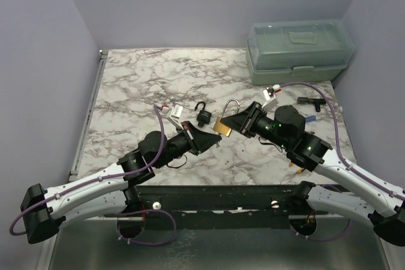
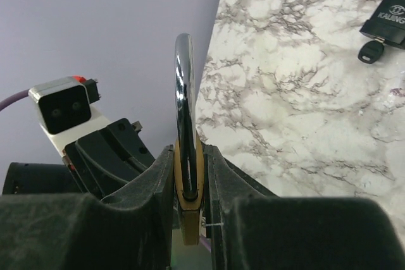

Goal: Unlock with the key

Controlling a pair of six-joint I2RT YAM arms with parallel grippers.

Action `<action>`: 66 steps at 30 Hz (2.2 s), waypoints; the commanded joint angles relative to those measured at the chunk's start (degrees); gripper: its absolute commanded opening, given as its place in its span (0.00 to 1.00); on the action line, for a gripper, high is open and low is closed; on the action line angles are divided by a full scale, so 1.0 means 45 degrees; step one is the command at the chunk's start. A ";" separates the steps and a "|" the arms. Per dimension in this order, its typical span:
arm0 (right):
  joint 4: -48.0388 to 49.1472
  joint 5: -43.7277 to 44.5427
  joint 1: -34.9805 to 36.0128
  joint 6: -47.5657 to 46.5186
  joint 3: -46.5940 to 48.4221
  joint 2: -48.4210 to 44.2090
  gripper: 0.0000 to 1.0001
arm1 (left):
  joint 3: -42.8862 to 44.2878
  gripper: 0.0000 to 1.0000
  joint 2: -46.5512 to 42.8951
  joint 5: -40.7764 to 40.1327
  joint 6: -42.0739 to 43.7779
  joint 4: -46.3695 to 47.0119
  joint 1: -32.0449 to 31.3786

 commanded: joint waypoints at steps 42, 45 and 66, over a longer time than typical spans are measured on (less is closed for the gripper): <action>-0.4031 0.1371 0.0189 0.2442 0.1905 -0.0121 0.01 | 0.3787 0.00 0.3017 -0.2078 0.5063 -0.4769 -0.0092; -0.4164 0.1502 0.0212 0.2543 0.1839 -0.0284 0.00 | 0.3848 0.00 0.2935 -0.2144 0.5439 -0.4836 -0.0087; -0.3075 0.1440 0.0197 0.2158 0.0704 -0.1794 0.01 | 0.2807 0.98 0.0902 0.0625 0.4701 -0.4862 -0.0070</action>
